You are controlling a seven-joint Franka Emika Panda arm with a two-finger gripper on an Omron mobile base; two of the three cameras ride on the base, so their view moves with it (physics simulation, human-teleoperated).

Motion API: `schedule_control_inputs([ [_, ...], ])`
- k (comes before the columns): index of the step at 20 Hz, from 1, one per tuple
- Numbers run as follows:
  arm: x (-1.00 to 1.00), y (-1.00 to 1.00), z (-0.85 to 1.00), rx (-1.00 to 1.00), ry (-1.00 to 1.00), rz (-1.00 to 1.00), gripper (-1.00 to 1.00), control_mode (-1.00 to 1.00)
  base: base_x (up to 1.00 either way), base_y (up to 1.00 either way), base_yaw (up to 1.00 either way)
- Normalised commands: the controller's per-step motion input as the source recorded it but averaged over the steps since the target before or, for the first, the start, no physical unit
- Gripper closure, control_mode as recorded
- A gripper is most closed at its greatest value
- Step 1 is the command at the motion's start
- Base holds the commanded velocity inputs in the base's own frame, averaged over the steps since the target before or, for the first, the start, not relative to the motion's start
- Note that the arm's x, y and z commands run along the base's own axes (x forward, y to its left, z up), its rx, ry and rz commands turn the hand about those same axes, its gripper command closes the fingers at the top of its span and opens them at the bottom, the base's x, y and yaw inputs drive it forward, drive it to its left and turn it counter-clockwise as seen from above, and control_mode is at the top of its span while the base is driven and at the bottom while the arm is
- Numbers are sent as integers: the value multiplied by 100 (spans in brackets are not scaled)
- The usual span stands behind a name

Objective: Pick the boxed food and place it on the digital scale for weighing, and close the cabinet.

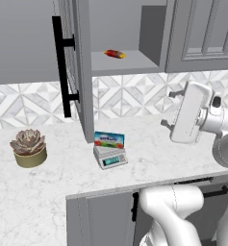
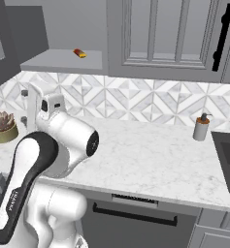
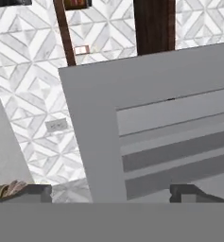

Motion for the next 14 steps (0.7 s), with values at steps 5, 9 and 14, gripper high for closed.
schedule_control_inputs([
  [5, -93, 99, 1, 10, -42, -9, -100, -100, 0, 0, 0],
  [9, -92, 95, 0, 13, -47, -14, -100, -100, 0, 0, 0],
  [14, -100, 80, 0, 6, -24, -8, -100, -100, 0, 0, 0],
])
